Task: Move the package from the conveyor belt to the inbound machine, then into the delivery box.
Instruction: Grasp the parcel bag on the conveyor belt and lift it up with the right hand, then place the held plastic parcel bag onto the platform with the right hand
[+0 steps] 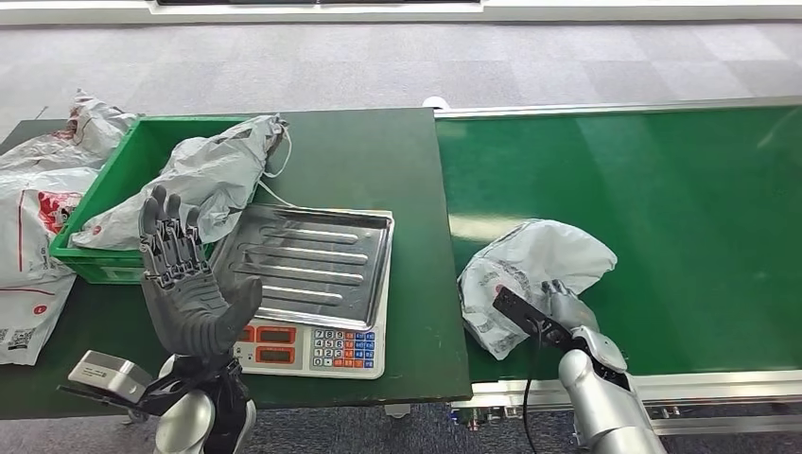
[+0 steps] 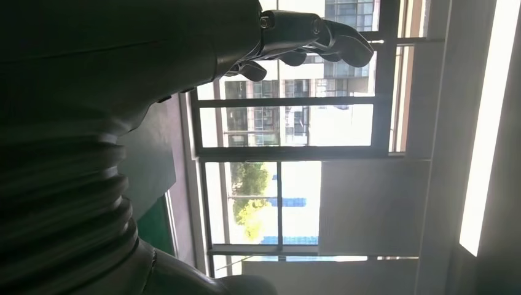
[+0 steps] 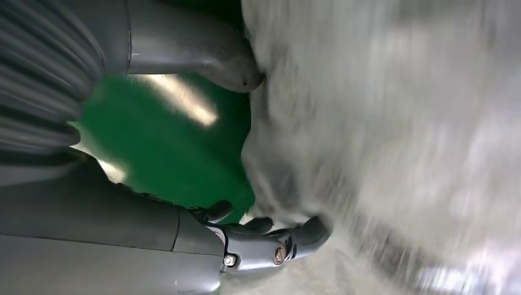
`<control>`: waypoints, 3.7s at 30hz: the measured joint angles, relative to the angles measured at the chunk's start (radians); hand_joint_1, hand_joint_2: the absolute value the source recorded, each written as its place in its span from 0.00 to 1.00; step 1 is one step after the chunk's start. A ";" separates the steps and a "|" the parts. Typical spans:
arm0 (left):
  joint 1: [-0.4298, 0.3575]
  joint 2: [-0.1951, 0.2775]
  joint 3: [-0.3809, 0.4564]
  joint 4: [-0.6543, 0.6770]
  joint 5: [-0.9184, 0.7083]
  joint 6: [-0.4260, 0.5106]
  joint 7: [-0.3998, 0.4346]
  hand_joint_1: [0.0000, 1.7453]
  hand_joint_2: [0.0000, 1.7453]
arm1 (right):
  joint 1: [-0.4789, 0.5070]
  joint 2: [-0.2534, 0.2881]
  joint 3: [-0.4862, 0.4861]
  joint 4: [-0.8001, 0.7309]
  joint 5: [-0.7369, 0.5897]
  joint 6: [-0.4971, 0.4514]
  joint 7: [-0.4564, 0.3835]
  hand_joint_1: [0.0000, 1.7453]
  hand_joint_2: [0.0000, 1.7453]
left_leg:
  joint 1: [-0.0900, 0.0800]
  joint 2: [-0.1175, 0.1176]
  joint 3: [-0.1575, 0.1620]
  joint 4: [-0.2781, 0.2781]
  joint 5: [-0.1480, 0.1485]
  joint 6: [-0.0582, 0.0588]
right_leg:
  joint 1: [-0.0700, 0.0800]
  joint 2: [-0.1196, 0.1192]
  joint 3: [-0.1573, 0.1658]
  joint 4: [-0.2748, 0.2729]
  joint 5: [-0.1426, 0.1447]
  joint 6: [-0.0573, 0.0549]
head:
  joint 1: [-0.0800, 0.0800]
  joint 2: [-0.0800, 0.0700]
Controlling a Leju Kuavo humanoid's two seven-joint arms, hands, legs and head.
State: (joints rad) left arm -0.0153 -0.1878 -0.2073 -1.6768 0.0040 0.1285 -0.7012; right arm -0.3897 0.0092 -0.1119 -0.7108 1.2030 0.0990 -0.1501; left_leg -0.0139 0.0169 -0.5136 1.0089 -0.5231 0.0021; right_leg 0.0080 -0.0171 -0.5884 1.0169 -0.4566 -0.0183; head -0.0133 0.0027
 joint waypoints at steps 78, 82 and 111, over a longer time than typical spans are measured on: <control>0.009 -0.023 -0.078 0.004 0.030 0.052 0.000 0.00 1.00 | 0.093 0.293 0.080 -0.802 -0.313 -0.792 -0.437 1.00 1.00 | 0.001 0.004 0.001 -0.001 0.002 -0.002 | 0.001 0.004 -0.001 0.000 0.002 -0.002 | 0.000 0.000; 0.000 -0.022 -0.079 0.010 0.033 0.056 0.000 0.00 1.00 | 0.045 0.289 0.117 -0.733 -0.369 -0.633 -0.397 1.00 1.00 | 0.001 0.006 -0.007 -0.002 0.001 -0.002 | 0.001 0.005 -0.002 0.001 0.002 -0.002 | 0.000 0.000; -0.045 -0.070 0.054 -0.039 0.104 0.061 0.000 0.00 1.00 | -0.353 0.252 0.618 -0.123 -0.739 0.183 -0.548 0.75 1.00 | 0.001 0.002 -0.005 -0.001 0.007 -0.003 | 0.001 0.003 -0.007 0.001 0.007 -0.004 | 0.000 0.000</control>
State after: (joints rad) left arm -0.0603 -0.2575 -0.1537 -1.7153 0.1079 0.1895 -0.7012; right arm -0.7422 0.2615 0.5064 -0.8338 0.4637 0.2818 -0.6986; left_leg -0.0129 0.0189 -0.5185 1.0075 -0.5158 -0.0009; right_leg 0.0092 -0.0144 -0.5950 1.0177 -0.4497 -0.0220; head -0.0135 0.0027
